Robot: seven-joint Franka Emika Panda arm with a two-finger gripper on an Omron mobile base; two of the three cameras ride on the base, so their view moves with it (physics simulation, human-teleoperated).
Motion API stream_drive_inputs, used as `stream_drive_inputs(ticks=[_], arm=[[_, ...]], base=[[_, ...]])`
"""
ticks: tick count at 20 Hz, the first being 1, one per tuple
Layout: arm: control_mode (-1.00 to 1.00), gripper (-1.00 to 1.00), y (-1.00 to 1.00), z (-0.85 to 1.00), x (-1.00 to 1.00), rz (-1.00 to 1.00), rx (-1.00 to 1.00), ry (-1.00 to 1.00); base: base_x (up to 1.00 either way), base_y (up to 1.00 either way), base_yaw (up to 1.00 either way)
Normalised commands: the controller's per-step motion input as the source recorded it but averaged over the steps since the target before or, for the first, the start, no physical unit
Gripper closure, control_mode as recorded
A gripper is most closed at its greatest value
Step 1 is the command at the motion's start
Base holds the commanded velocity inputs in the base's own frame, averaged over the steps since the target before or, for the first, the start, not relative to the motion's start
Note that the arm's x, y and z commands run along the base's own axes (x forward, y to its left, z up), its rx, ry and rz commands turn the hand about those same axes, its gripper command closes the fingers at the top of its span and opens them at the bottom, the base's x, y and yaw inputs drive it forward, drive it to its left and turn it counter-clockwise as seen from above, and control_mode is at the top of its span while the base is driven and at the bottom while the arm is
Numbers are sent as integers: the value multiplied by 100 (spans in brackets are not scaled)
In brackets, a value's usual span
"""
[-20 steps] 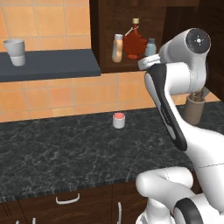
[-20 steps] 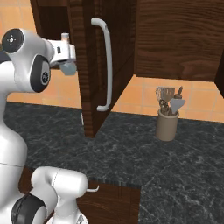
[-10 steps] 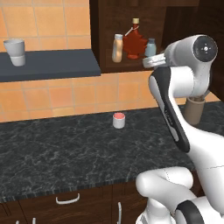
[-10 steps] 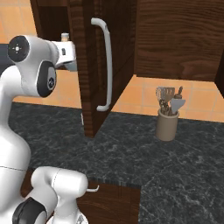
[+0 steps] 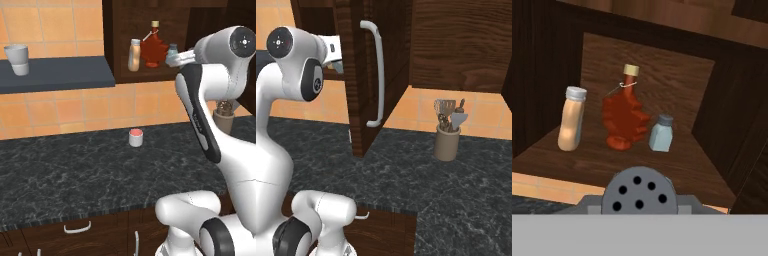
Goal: Put the shaker and condiment bottle from the counter next to their counterparts in the cabinet.
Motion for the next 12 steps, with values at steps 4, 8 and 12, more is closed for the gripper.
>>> stream_drive_inputs(ticks=[4,8,12], arm=[[-100,100,0,-2,4,0,0,0],[-100,100,0,-17,5,0,1,0],[-100,100,0,-24,11,0,0,-1]], base=[[0,0,0],[0,0,0],[0,0,0]])
